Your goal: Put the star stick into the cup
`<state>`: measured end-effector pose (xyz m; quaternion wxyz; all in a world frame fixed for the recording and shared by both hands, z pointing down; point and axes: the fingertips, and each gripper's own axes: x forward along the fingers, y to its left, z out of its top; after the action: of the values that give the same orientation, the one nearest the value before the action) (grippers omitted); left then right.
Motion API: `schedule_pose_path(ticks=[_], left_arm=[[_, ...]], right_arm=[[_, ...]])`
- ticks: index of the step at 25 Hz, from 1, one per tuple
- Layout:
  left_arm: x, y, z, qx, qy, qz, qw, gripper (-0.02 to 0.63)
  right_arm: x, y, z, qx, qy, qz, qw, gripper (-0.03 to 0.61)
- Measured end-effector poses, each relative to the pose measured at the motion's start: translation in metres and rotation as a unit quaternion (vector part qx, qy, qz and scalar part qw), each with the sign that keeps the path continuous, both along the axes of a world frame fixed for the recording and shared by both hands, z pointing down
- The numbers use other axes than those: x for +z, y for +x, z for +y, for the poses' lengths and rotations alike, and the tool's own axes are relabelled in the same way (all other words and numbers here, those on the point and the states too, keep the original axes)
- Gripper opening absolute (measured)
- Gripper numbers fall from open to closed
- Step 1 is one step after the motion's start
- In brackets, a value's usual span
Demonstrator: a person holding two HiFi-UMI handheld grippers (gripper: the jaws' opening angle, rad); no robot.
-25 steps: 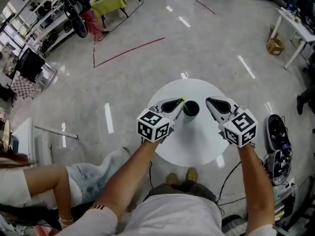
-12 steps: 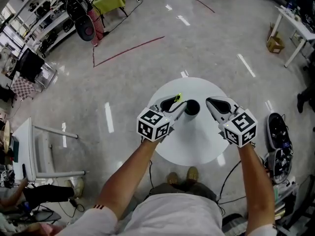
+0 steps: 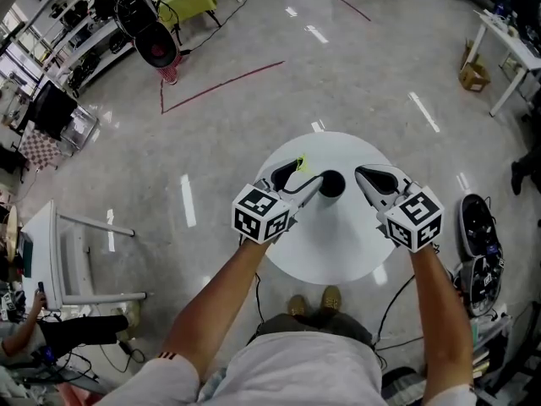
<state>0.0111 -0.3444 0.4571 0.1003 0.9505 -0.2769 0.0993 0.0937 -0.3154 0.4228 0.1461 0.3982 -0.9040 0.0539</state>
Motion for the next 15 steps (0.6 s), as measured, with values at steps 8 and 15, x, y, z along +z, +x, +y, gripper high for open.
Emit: schedule_pose_path(ticks=[8, 15], left_arm=[[0.0061, 0.0031, 0.0043, 0.022, 0.000, -0.030, 0.9993, 0.257], [0.0093, 0.0018, 0.0028, 0.014, 0.017, -0.065, 0.9976, 0.314]], right_arm=[[-0.0013, -0.0007, -0.0003, 0.000, 0.001, 0.001, 1.000, 0.012], [-0.0022, -0.0007, 0.0014, -0.002, 0.002, 0.000, 1.000, 0.012]])
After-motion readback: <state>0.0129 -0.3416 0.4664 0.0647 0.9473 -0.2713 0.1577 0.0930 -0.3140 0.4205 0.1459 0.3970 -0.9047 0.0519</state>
